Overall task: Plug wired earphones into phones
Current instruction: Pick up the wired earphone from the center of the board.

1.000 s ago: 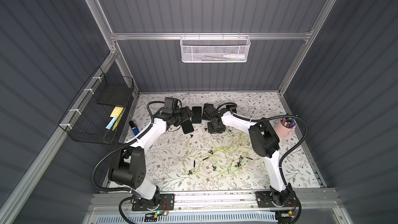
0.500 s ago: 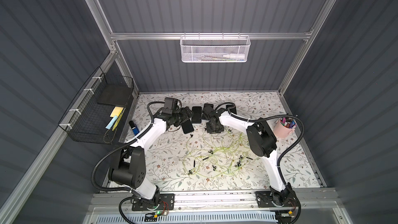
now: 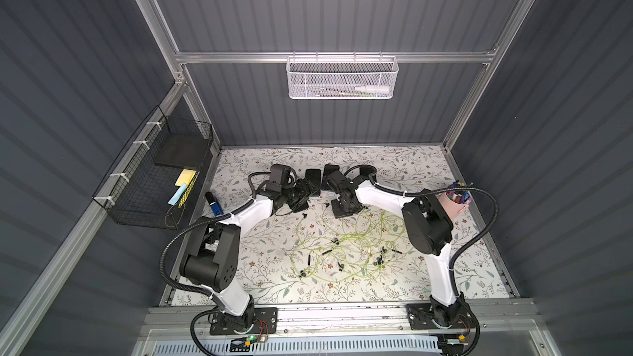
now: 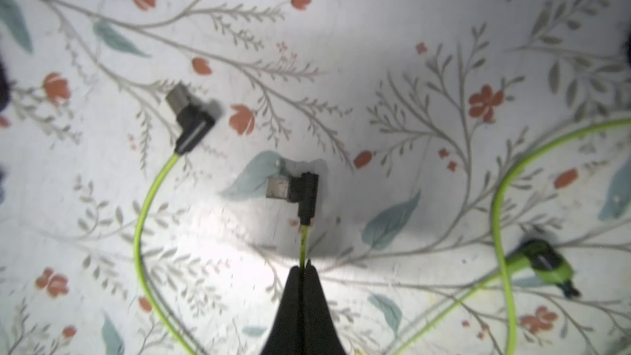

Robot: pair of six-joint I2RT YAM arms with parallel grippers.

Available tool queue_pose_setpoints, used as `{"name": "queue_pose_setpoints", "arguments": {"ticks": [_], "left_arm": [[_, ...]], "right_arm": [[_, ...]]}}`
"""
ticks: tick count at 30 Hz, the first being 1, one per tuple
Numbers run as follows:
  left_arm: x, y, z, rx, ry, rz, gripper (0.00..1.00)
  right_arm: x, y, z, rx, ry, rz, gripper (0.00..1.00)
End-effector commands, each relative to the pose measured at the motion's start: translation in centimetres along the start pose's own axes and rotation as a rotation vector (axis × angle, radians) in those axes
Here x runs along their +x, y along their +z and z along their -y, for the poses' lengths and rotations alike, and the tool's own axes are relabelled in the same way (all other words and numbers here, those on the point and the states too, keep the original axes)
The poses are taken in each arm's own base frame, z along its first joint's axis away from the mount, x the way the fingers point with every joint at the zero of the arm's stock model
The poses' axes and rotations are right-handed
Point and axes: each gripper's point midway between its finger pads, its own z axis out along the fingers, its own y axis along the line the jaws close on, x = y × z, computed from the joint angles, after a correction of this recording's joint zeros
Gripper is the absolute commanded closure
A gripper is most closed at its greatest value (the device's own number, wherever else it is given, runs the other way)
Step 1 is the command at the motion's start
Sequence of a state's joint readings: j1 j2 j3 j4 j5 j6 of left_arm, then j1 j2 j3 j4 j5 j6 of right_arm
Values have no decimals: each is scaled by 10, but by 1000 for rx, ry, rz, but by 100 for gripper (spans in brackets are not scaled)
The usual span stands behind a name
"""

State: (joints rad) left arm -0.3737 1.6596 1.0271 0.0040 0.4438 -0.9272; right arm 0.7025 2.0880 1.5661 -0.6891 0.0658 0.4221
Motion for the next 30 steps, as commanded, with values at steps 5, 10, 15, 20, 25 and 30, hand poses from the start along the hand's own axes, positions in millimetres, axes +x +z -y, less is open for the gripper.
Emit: {"name": "queue_pose_setpoints", "arguments": {"ticks": [5,10,15,20,25,30], "left_arm": [[23,20,28,141,-26,-69,48],[37,30,36,176,-26,-122,50],[41,36,39,219,-71,-156,60],[46,40,35,199,-84,-181,68],[48,41,28,165,-74,-185,62],[48,42,25,153,-64,-184,62]], "right_arm": [[-6,-43,-4,-103,-54,96,100],[-6,-45,-4,-160,15,102,100],[-13,-58,-12,-222,33,154,100],[-16,-60,-12,-230,61,181,100],[-17,-63,-13,-248,85,192,100],[-15,-63,-16,-265,80,184,100]]}}
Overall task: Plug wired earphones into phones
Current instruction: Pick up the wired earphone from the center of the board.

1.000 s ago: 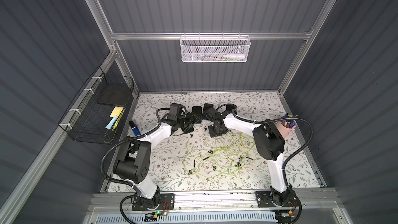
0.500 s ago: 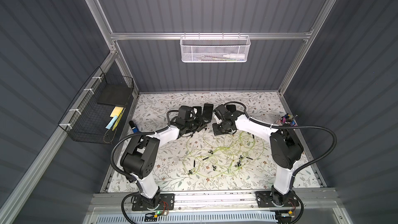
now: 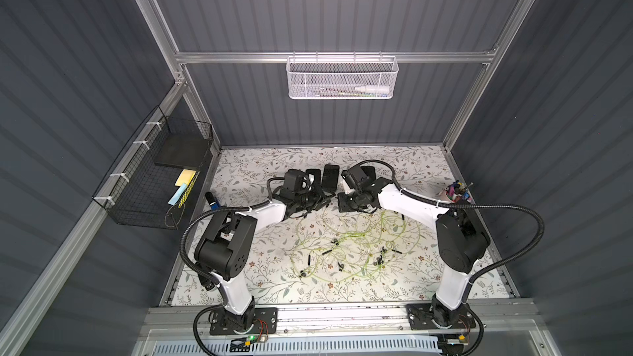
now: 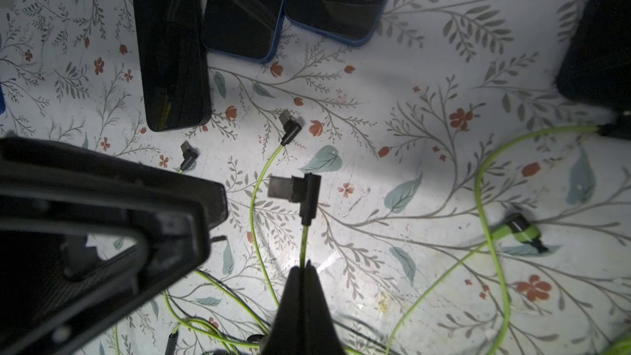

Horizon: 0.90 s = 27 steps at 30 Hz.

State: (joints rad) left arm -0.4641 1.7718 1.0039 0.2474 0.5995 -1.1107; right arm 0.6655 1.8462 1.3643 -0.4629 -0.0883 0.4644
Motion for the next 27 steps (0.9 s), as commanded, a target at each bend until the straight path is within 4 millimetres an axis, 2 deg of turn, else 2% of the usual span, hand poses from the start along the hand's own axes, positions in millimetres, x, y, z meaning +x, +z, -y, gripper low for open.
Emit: {"name": "queue_pose_setpoints", "arguments": {"ticks": [1,6,11,15,23,27], "left_arm": [[5,4,-5,-22,12,-25,62],[3,6,-7,-27,13,-20,68],[2,8,-6,-31,31,-25,69],[0,10,-5,-28,33,-25,75],[-3,11,-6,-40,45,-18,73],[-5,13,-7,-45,53,-16,77]], "right_arm": [[1,-6,-3,-27,12,0,100],[-4,-8,-12,-70,7,22,100],[-4,-9,-15,-89,6,24,100],[-3,-9,-16,-95,3,18,100],[0,-9,-19,-110,-9,5,100],[2,-9,-19,-105,-15,1,100]]}}
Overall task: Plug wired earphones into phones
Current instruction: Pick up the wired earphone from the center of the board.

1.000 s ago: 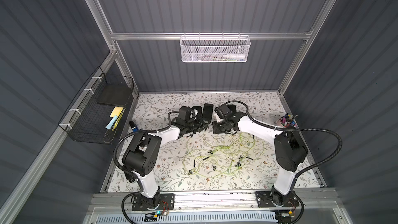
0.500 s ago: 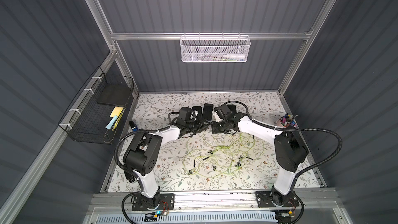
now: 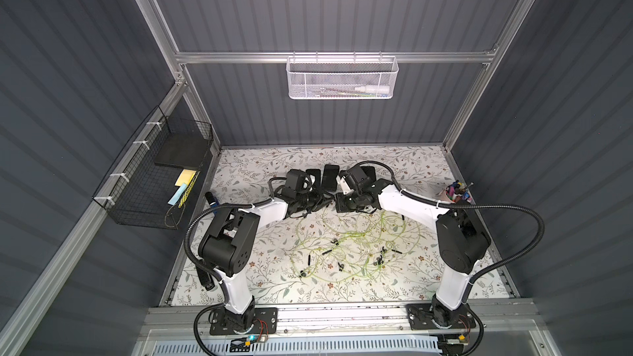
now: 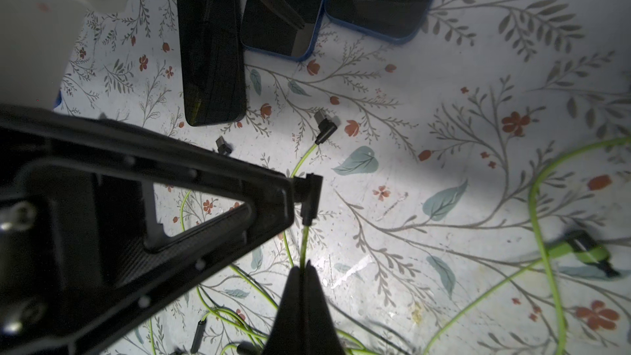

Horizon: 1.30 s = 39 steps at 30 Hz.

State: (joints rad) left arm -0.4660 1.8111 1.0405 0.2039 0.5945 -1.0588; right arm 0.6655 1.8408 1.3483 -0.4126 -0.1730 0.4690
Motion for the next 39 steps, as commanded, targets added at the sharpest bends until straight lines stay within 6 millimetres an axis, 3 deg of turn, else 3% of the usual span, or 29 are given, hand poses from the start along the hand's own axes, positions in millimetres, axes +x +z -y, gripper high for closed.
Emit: {"name": "queue_pose_setpoints", "arguments": {"ticks": [1,7,11,12,15,18,21,26,39], "left_arm": [[-3,6,1,-11,30,0,80],[-3,5,2,-11,32,-1,99],[-1,5,2,-10,36,-7,100],[-1,5,1,-9,34,-10,100],[-2,5,6,8,54,-21,100],[-4,5,16,70,85,-62,100],[0,8,36,188,129,-146,100],[4,9,58,352,130,-259,100],[2,5,81,505,105,-291,100]], "right_arm": [[2,-9,-4,-11,-16,2,100],[0,-9,-5,-15,-11,10,100],[-3,-10,-7,-27,0,15,100],[-4,-13,-5,-30,9,16,96],[-11,-26,4,-86,55,31,62],[-14,-43,8,-262,135,20,50],[-20,-56,14,-457,237,24,49],[-38,-75,17,-712,362,108,61],[-42,-67,24,-743,379,123,69]]}}
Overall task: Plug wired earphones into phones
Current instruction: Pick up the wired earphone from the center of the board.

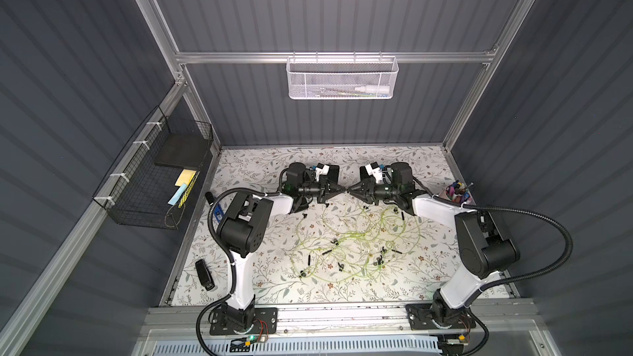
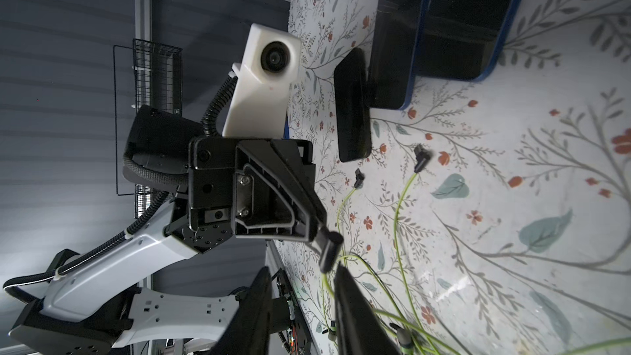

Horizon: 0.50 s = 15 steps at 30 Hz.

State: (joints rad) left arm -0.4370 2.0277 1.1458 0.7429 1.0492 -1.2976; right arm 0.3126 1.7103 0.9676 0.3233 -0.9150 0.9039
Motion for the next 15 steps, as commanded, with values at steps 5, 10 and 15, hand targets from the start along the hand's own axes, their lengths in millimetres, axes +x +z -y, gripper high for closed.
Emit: {"name": "queue_pose_setpoints", "arguments": {"ticks": [5,10,15], "left_arm": [[-5,0,20,109,14,-8,100],[-5,0,20,107,15,-9,100],[-4,0,18,103,14,-10,100]], "right_arm": [[-6,5,2,-39,13,9,71],[-9,6,2,-44,12,25,78],[-13,4,-1,-51,1,44,79]]}}
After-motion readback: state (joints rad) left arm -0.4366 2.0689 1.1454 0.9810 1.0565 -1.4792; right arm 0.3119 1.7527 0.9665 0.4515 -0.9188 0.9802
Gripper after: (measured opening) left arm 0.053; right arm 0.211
